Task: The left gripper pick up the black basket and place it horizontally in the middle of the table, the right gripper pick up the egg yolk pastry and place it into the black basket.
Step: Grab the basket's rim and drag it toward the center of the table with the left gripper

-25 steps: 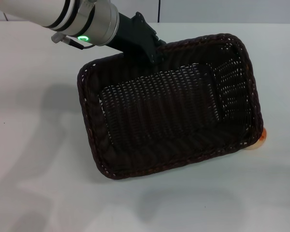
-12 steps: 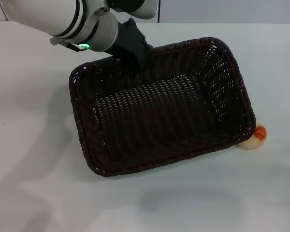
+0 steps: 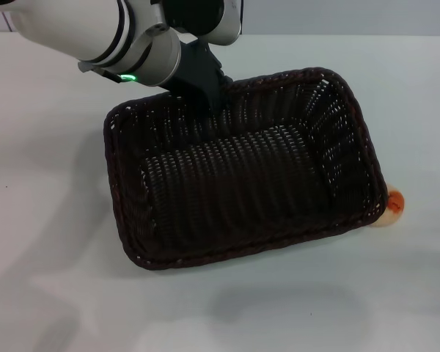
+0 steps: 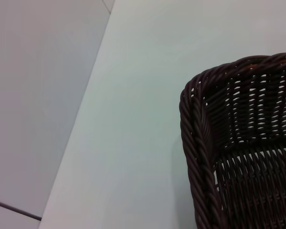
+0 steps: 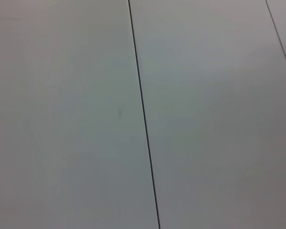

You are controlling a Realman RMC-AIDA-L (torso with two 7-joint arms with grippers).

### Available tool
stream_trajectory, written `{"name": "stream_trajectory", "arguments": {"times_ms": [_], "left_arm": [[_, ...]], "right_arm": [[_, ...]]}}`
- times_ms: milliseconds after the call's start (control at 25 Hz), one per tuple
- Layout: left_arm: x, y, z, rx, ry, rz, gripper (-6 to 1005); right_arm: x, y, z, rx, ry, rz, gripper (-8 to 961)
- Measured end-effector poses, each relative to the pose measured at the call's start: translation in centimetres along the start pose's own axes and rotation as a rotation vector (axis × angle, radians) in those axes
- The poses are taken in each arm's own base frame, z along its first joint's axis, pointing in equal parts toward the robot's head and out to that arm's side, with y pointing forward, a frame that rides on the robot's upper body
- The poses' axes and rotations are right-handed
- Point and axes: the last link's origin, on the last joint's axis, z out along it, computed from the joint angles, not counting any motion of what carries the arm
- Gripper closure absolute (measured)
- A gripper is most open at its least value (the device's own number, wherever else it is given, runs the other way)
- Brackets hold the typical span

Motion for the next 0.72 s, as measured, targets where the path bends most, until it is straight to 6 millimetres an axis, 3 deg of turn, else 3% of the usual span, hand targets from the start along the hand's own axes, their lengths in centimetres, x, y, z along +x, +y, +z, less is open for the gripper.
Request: {"name": "stream_trajectory", "arguments": {"times_ms": [720], "left_arm": [[-0.19,0.32,0.86,0.007,-0.002,-0.038,645]], "right_arm": [[0.01,0.02,0.00,-0.005,0.001,-0.001,271]]}}
